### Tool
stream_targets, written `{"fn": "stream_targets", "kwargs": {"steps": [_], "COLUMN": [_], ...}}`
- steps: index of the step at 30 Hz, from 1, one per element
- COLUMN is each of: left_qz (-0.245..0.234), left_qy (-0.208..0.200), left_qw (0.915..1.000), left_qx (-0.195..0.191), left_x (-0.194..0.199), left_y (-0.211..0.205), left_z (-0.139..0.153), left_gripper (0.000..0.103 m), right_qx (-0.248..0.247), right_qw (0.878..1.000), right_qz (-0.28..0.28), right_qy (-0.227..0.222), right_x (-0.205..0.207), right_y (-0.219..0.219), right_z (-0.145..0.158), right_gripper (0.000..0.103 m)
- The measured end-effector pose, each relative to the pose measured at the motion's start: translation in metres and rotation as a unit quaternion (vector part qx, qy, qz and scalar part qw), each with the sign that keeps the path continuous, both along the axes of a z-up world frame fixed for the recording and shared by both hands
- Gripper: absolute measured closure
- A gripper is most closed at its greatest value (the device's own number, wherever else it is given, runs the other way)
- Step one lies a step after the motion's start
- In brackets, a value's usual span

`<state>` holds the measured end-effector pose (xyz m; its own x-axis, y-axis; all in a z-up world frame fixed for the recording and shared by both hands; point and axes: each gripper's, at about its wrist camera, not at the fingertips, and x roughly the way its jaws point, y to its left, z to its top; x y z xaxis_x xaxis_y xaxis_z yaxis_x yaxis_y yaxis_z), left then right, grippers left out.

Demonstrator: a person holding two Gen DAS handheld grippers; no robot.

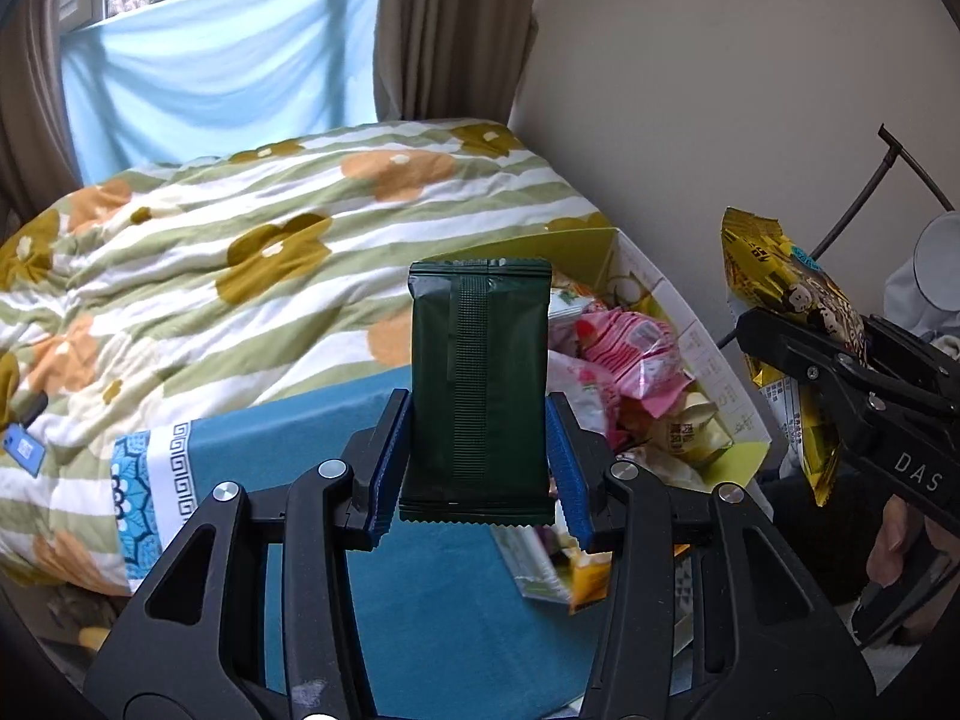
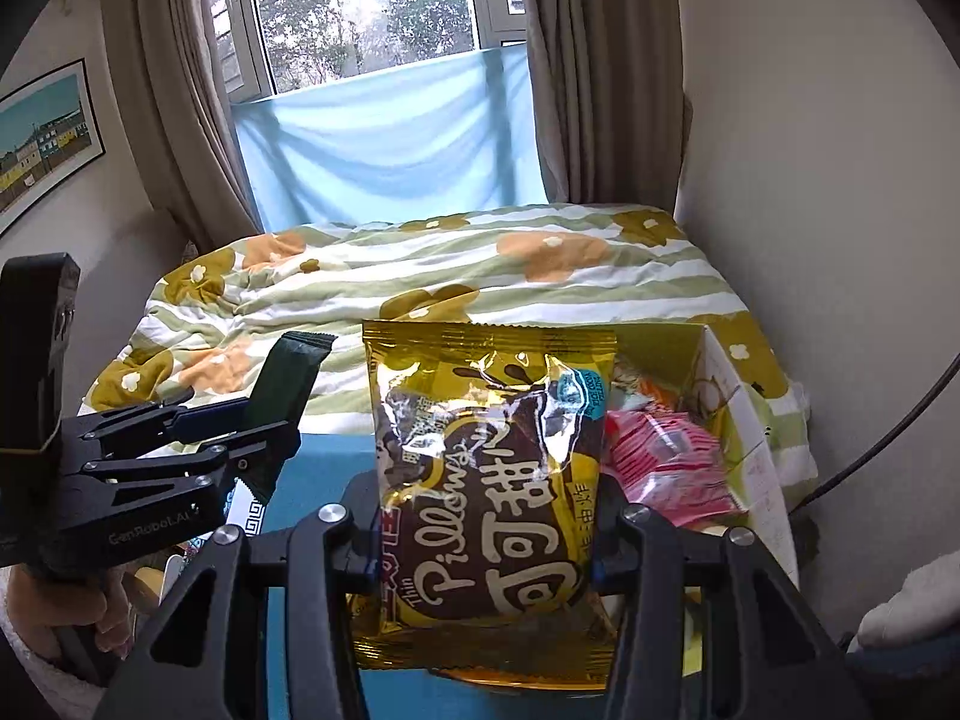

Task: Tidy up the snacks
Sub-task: 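Carry the green packet into the box with the left tool while the right tool carries the Pillows bag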

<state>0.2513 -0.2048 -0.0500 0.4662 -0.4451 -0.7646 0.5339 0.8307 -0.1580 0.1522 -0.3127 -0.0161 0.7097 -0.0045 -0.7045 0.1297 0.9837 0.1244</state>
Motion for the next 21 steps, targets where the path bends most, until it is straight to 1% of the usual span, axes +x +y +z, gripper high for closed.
{"fn": "stream_targets", "kwargs": {"steps": [2, 4, 7, 10, 11, 12, 13, 14, 15, 16, 21], "left_qz": [0.007, 0.013, 0.021, 0.035, 0.037, 0.04, 0.046, 0.056, 0.065, 0.071, 0.102], "left_qy": [0.003, 0.014, 0.029, 0.044, 0.045, 0.045, 0.043, 0.036, 0.028, 0.028, 0.038], "left_qw": [1.0, 0.9998, 0.9993, 0.9984, 0.9983, 0.9982, 0.9979, 0.9976, 0.9974, 0.9971, 0.994], "left_qx": [-0.005, -0.01, -0.008, -0.006, -0.004, 0.003, 0.012, 0.016, 0.011, 0.006, 0.008], "left_x": [-0.011, -0.02, -0.032, -0.038, -0.04, -0.042, -0.044, -0.047, -0.051, -0.054, -0.05], "left_y": [-0.024, -0.048, -0.078, -0.099, -0.103, -0.107, -0.109, -0.108, -0.105, -0.101, -0.078], "left_z": [-0.005, -0.013, -0.028, -0.037, -0.039, -0.04, -0.041, -0.041, -0.039, -0.038, -0.041], "left_gripper": [0.063, 0.063, 0.063, 0.062, 0.056, 0.036, 0.022, 0.001, 0.0, 0.0, 0.0], "right_qx": [-0.002, -0.001, 0.0, 0.004, 0.009, 0.015, 0.02, 0.025, 0.029, 0.034, 0.047], "right_qw": [1.0, 1.0, 1.0, 1.0, 1.0, 1.0, 0.999, 0.999, 0.999, 0.999, 0.997], "right_qz": [-0.002, 0.0, 0.006, 0.017, 0.021, 0.025, 0.029, 0.032, 0.036, 0.04, 0.054], "right_qy": [-0.01, -0.011, -0.007, 0.0, 0.003, 0.005, 0.007, 0.009, 0.011, 0.013, 0.012], "right_x": [-0.01, -0.018, -0.028, -0.035, -0.036, -0.036, -0.036, -0.036, -0.035, -0.034, -0.033], "right_y": [-0.025, -0.047, -0.075, -0.096, -0.101, -0.106, -0.11, -0.113, -0.116, -0.119, -0.129], "right_z": [0.004, 0.004, 0.001, -0.007, -0.009, -0.011, -0.014, -0.016, -0.018, -0.019, -0.026], "right_gripper": [0.059, 0.059, 0.059, 0.059, 0.059, 0.059, 0.059, 0.059, 0.059, 0.059, 0.059]}}
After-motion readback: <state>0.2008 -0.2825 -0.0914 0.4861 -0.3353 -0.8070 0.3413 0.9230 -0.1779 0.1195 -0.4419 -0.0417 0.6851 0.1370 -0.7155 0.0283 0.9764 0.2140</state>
